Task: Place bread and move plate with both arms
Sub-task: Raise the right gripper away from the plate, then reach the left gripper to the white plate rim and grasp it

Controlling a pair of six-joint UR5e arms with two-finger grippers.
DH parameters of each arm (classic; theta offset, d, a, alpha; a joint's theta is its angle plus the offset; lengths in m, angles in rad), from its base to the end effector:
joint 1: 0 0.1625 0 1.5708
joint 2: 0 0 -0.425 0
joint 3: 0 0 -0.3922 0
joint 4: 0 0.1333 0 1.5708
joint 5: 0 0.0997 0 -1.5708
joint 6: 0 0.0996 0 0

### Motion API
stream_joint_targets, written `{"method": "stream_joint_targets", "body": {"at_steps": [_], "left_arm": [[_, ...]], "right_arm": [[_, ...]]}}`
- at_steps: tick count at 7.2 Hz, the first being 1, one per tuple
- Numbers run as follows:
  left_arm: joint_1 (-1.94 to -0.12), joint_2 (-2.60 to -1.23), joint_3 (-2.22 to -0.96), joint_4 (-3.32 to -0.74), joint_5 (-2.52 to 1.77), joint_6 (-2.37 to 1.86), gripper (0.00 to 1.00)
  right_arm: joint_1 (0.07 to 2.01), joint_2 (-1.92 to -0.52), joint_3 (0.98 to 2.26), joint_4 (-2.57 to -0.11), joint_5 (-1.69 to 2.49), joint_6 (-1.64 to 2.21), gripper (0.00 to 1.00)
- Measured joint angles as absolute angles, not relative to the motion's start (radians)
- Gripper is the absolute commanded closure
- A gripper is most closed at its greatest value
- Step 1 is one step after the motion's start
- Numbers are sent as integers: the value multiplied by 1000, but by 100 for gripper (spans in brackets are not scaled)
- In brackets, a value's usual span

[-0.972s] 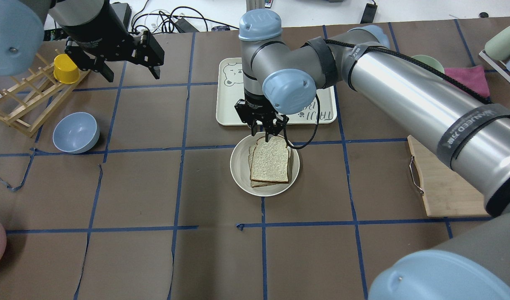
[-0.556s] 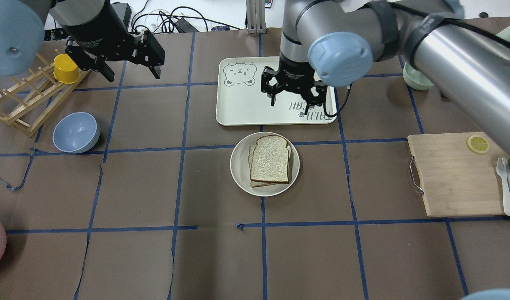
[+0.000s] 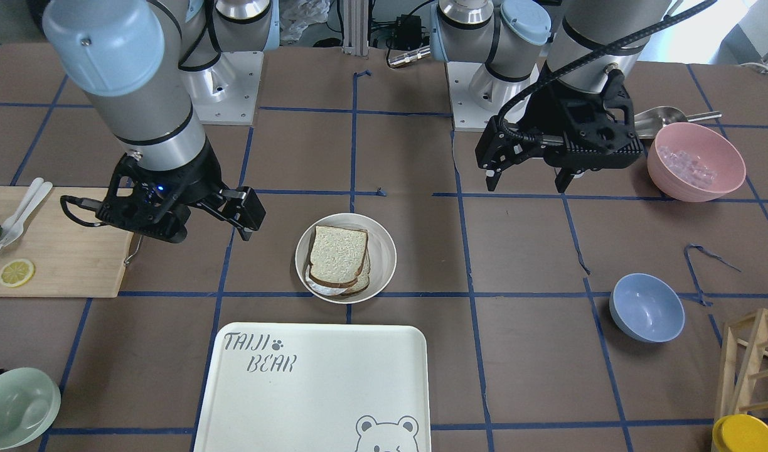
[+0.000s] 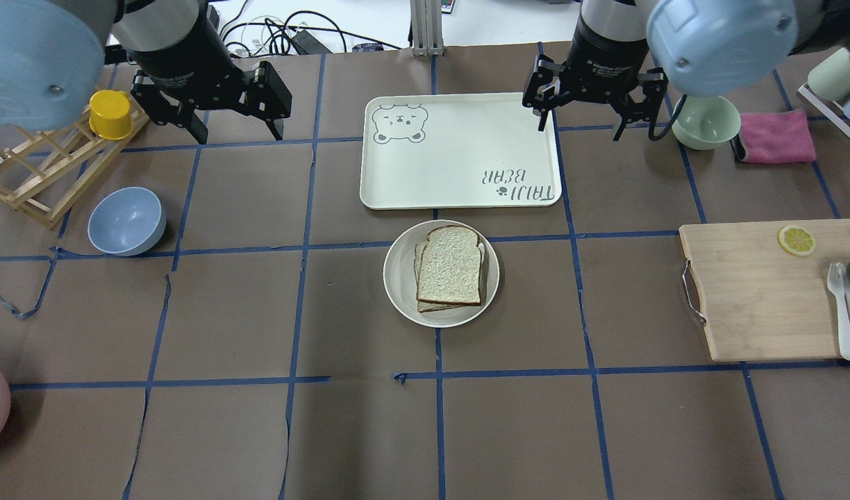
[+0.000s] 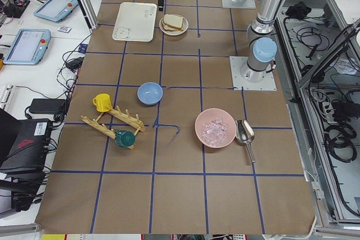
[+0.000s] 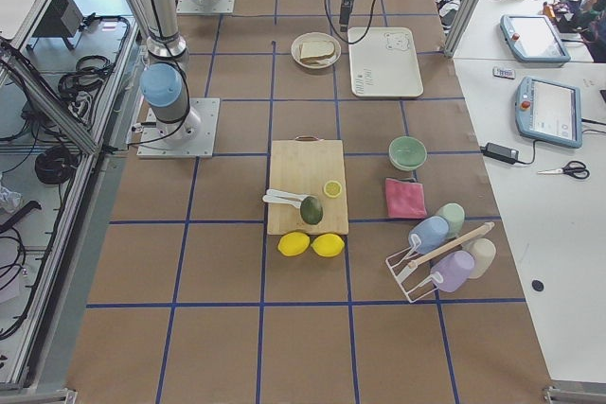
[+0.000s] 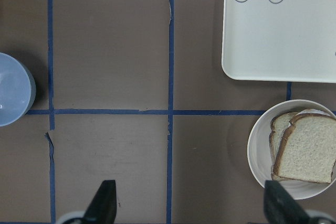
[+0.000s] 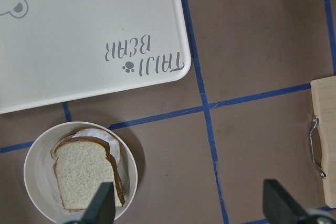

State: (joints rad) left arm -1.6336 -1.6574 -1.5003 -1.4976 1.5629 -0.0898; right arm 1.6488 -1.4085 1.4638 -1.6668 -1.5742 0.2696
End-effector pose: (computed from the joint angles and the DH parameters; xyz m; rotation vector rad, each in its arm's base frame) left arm -0.1673 -0.5247 0.4858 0.0419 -3.1279 0.0881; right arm 0.1765 -0.5519 0.4648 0.3002 3.1229 -0.0638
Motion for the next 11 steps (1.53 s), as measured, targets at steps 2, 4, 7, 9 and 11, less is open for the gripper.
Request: {"method": "stream_joint_targets", "body": {"at_steps": [2,4,7,9,11], "left_arm": [[-1683,-1684,-1627,-1341,1551,-226,0],[-1698,-1706,-1783,-1182,1477,-263,0],[-1702,-1765,-1948,-988,1386,-295,2],[-1706,-1823,-2024,-855,1375,-320,3],[-1744,-1868,-2041,-776,1372,-378,14]], "right_arm": [[1599,-1449,1465,-1621,-1571,155,0],[1550,-1474,1464,-1574,-1573,78,0],[1538,-1483,1463,-1573,-1574,61,0],[1539,-1483,1463,-1574,-1577,58,0],[1540,-1483,1463,-1576,-1578,56,0]]}}
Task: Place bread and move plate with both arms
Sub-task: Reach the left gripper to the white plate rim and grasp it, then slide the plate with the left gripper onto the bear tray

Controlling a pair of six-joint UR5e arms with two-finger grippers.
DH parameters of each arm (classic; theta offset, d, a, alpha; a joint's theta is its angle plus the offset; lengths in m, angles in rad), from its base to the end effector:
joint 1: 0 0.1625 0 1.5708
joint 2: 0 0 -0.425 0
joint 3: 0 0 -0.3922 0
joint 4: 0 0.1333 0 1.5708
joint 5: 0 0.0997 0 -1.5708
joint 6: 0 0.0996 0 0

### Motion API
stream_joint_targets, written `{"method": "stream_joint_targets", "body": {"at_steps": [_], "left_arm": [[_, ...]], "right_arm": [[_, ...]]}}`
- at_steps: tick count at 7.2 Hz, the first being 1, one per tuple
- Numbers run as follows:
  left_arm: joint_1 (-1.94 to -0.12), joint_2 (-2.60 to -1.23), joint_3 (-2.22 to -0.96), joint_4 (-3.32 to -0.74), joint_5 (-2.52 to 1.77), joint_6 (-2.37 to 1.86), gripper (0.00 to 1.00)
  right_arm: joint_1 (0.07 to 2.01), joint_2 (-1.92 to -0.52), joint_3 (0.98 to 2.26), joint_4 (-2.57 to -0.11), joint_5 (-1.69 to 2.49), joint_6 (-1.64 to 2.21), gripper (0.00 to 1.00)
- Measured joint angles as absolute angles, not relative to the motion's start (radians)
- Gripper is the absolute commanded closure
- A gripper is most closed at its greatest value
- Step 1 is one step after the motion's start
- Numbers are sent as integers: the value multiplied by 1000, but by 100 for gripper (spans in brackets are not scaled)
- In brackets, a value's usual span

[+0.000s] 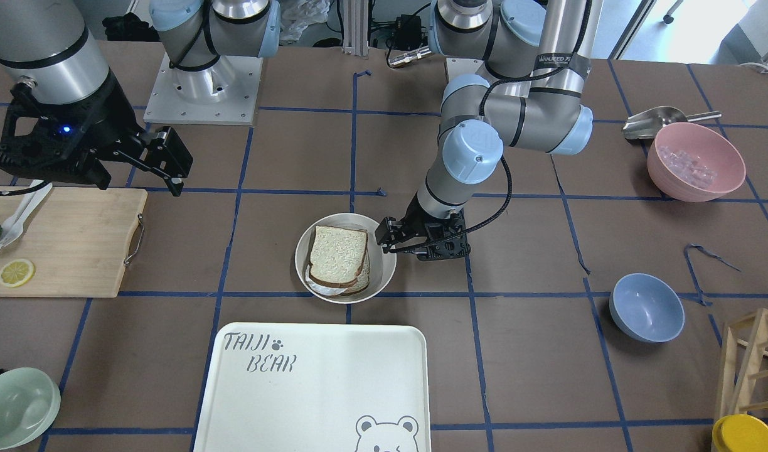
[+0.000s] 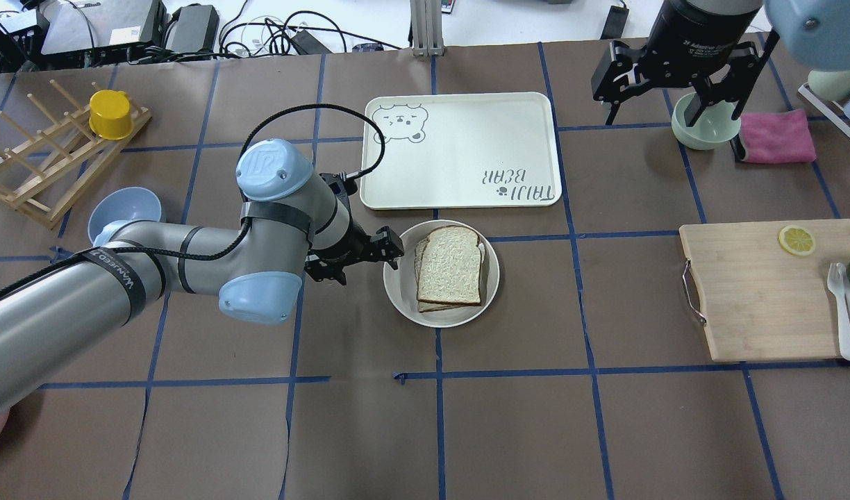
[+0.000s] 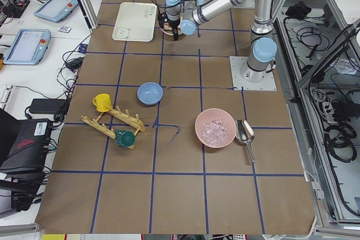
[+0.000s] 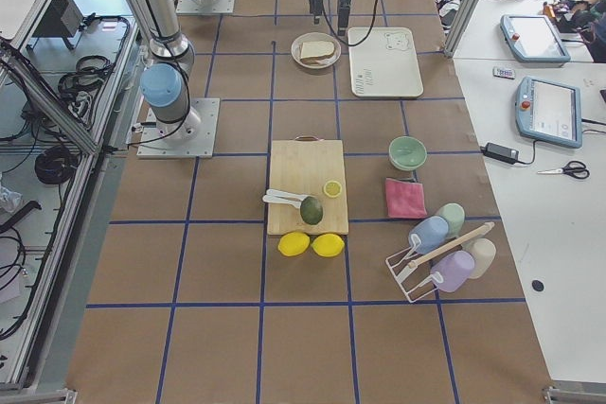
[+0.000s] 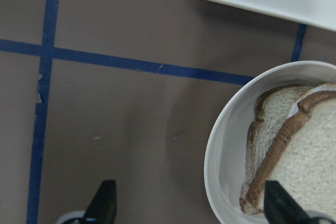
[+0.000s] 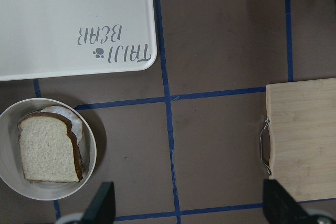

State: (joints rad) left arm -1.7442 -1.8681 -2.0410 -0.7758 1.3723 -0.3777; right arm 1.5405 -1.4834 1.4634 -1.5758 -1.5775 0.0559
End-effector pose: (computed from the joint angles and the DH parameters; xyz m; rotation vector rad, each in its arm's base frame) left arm -0.2385 -0.4751 0.2017 0.2961 -2.9279 -0.0408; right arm 0.1165 -0.5352 0.4966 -0.1352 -3.1320 0.0393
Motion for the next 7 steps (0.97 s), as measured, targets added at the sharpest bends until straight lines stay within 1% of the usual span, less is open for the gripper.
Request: {"method": "stream_joint_targets", "body": {"at_steps": [1,3,4,5,7], "left_arm": [[-1758,-1890,-2042,-755,1371,-391,25],[-1766,-1915,-2046,-740,1367,-399,62],[-1767,-1920,-2047,-737,1357,-402,86],[-1767,-1922,-2047,-737,1335,-407,95],[-1766,-1924,-2049,-735,1304,-418,99]], "right_arm": [[1541,-1483,1463,-1576,-1577,55,0],[1541,-1483,1463,-1578,-1577,55,0],[1541,-1483,1463,-1579,-1577,56,0],[1541,-1483,1463,-1581,-1576,56,0],[1540,-1482,1463,-1582,-1578,57,0]]}}
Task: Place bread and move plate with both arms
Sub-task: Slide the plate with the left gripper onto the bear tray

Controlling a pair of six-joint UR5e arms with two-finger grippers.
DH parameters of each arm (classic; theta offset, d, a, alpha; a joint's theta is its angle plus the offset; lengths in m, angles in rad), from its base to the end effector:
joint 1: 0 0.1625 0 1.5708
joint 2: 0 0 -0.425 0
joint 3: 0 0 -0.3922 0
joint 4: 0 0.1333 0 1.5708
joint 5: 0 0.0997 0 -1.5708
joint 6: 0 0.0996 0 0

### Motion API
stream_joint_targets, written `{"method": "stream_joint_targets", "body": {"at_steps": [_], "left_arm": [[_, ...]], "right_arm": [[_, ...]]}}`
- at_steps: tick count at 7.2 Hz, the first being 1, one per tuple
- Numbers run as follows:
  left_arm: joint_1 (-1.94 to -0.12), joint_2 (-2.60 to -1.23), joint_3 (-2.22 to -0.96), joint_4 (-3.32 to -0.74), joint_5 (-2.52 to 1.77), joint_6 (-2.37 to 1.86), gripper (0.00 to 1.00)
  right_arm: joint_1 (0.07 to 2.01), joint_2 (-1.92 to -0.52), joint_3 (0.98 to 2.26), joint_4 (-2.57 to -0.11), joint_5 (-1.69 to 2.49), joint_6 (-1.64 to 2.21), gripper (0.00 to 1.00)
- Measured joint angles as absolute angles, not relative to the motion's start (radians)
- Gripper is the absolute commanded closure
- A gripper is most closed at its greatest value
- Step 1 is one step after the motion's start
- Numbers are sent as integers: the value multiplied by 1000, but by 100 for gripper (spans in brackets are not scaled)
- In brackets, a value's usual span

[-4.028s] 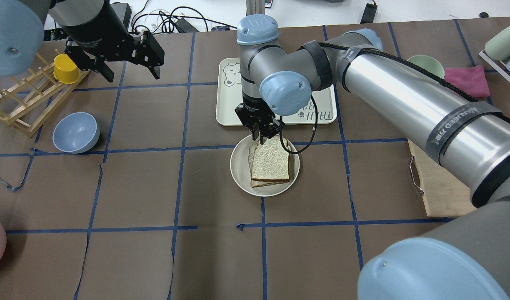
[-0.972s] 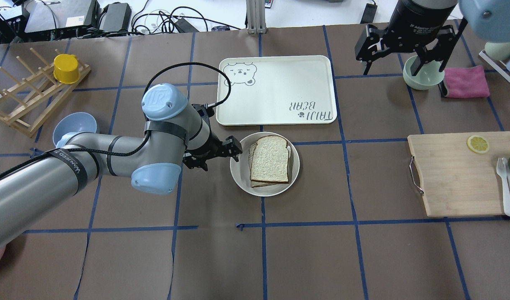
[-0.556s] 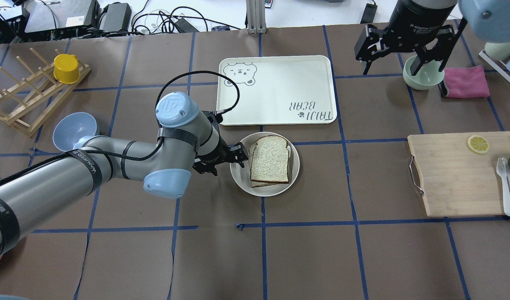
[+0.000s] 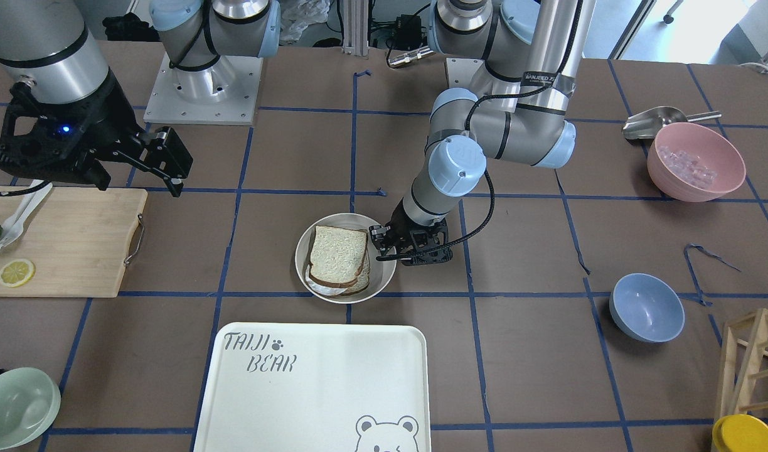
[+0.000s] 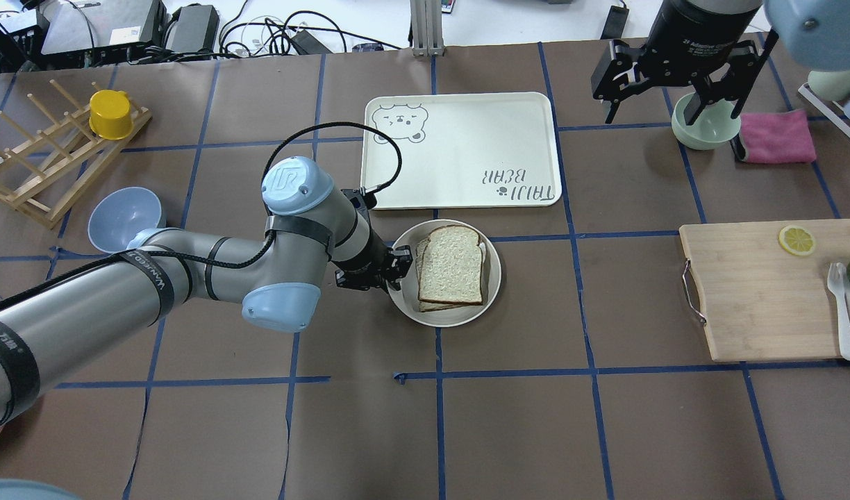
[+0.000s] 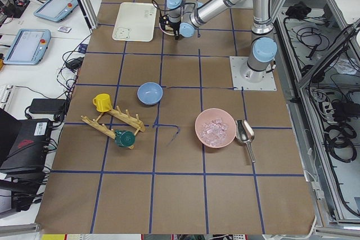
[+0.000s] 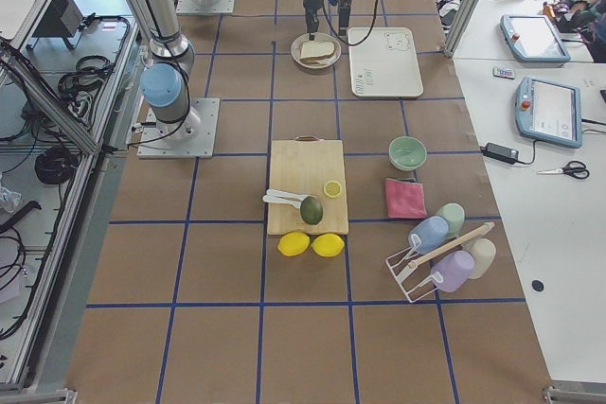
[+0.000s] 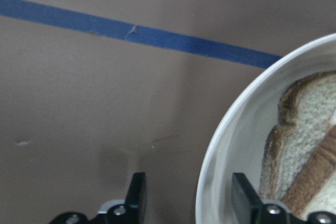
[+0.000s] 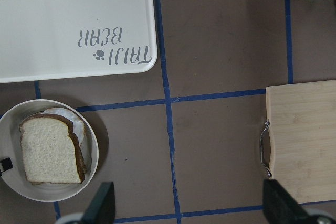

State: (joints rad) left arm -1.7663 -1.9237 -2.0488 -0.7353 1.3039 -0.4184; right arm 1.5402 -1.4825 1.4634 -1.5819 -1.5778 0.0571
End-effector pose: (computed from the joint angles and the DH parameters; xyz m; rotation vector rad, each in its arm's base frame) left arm -0.2559 -0.4707 0.1760 0.3198 -2.8659 -0.1107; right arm 0.1163 -0.5361 0.4968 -0.1376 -3.1316 0.0475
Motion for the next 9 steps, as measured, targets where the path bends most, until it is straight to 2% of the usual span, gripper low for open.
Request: {"method": "stream_joint_targets", "body": {"at_steps": [6,9], "left_arm": [[-1740,-1900,-2018,-742,1243,-402,99],[-1705,-1879,-1941,-792,1197,-400,99]], "right_arm": [[1540,-1483,1485,-1583,-1579,60,0],[1540,-1483,1488,-1582,-1581,60,0]]}}
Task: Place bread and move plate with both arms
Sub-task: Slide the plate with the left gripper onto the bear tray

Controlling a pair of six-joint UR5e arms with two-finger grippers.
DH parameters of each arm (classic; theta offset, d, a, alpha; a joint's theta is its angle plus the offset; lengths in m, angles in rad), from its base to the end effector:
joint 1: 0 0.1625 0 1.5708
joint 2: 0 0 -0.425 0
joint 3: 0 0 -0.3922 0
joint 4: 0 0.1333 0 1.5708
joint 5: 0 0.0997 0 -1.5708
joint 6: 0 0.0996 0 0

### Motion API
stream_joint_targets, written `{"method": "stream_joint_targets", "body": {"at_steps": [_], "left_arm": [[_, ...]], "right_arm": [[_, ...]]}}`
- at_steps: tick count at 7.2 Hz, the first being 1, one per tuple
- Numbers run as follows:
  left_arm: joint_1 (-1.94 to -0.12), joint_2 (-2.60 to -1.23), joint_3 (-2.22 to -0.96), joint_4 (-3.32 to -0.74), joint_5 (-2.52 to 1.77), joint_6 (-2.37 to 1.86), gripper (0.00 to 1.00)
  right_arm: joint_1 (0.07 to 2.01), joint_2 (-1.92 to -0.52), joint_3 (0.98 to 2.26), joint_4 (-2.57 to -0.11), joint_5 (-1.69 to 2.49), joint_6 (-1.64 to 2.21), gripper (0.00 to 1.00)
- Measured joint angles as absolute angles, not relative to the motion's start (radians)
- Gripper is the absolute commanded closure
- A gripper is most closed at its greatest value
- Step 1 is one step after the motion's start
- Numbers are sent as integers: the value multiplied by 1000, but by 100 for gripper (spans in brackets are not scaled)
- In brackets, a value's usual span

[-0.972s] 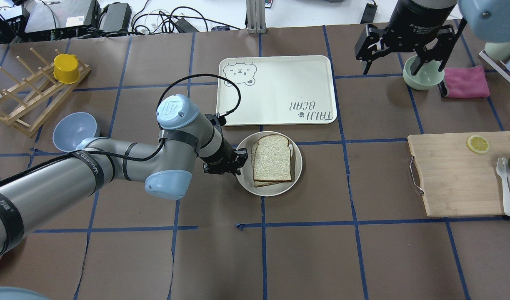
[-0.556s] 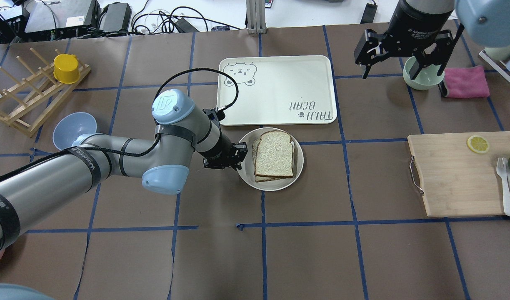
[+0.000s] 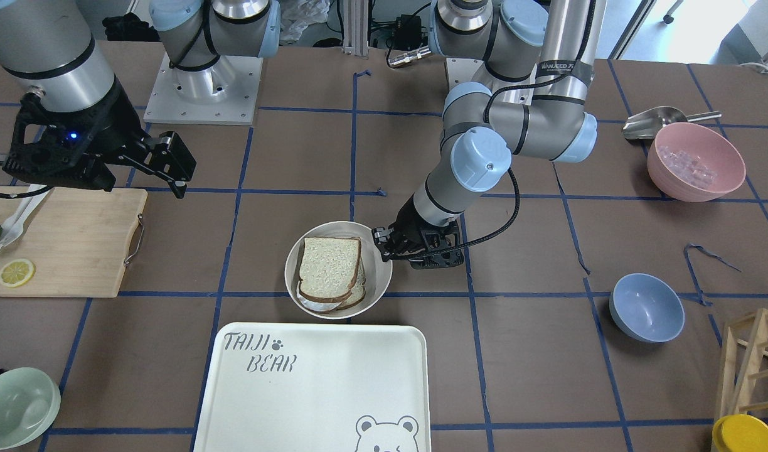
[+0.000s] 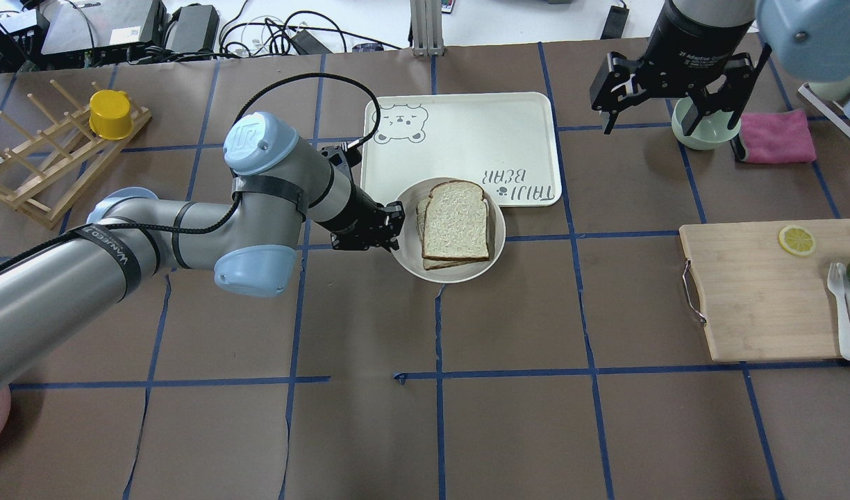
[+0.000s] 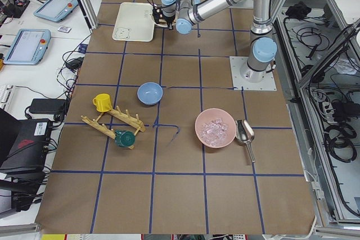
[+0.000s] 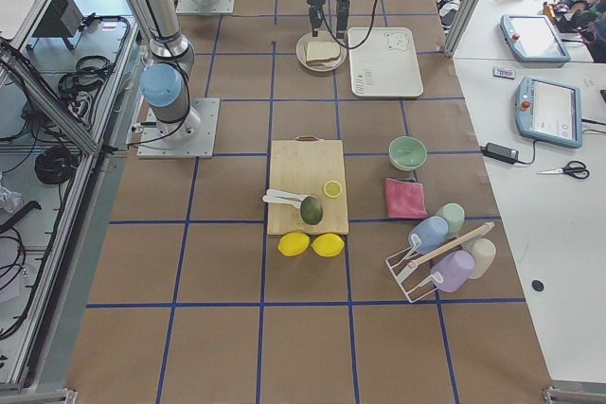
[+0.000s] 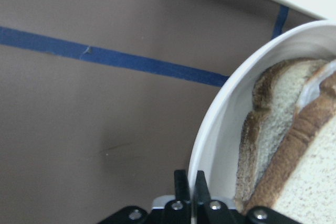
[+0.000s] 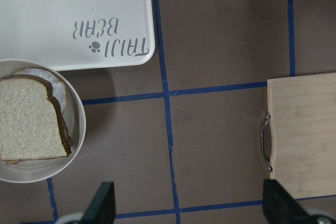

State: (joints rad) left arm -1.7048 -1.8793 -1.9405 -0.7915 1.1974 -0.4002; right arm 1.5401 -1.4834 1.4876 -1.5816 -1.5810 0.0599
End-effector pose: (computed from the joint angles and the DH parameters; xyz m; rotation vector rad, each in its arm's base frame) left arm -0.2407 -0.5155 0.2392 0.3395 -2.7344 -0.0029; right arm 0.1160 -0.5335 0.4853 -0.1419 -3.1283 0.0106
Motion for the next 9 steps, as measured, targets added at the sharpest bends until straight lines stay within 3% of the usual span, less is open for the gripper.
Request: {"method": "stream_joint_targets", "body": {"at_steps": [2,6,9], "left_arm": [[-1699,-1938,-1802,-823,1184,-405,99],[-1697,-2197,-1460,-860,1171,-405,99],[-1698,-2341,-1347,-853,1170,-406,99]], "right_arm": [[1540,-1483,1488,-1582,-1581,60,0],[1540,-1483,1488,-1582,-1582,60,0],[1540,-1483,1488,-1582,-1583,61,0]]}}
